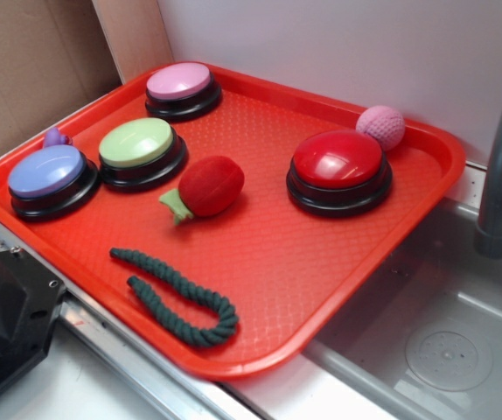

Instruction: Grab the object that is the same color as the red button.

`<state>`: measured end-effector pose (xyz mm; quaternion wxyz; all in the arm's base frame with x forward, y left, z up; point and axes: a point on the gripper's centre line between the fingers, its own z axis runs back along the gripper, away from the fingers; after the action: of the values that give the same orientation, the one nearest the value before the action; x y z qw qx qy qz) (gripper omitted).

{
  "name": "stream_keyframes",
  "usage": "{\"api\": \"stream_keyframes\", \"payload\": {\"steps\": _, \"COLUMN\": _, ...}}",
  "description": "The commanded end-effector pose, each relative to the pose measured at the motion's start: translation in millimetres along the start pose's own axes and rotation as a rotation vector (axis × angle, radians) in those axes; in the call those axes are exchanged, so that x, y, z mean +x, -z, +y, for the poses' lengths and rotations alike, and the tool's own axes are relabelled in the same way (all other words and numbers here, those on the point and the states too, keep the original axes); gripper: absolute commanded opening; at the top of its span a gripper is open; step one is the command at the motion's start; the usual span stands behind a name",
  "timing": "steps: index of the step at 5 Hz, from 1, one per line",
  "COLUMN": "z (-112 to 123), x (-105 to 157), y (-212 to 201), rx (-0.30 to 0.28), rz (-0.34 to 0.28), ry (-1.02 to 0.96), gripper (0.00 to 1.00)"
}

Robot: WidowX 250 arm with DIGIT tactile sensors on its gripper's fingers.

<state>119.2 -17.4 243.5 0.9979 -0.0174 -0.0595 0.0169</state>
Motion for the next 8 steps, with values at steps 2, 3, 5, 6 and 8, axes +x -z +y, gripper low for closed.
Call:
{"api": "stream_keyframes", "payload": {"steps": 2, "z": -16, "x": 35, "y": 48, "rx": -0.116, "rz": 0.009, "ry": 0.161, "gripper": 1.0}}
{"api": "stream_keyframes", "payload": {"steps": 3, "z": -19, "x": 50, "y": 94, "rx": -0.076, "rz": 0.014, "ry": 0.27, "gripper": 1.0}}
{"api": "stream_keyframes", "payload": {"steps": 5, "z": -19, "x": 75, "y": 174, "rx": -0.042, "rz": 0.084, "ry": 0.338, "gripper": 1.0}}
{"api": "stream_keyframes", "payload": {"steps": 6, "z": -19, "x": 75, "y": 174, "rx": -0.042, "rz": 0.084, "ry": 0.338, "gripper": 1.0}}
{"api": "stream_keyframes", "payload": {"steps": 8, "z": -19, "x": 75, "y": 174, "rx": -0.042, "rz": 0.084, "ry": 0.338, "gripper": 1.0}}
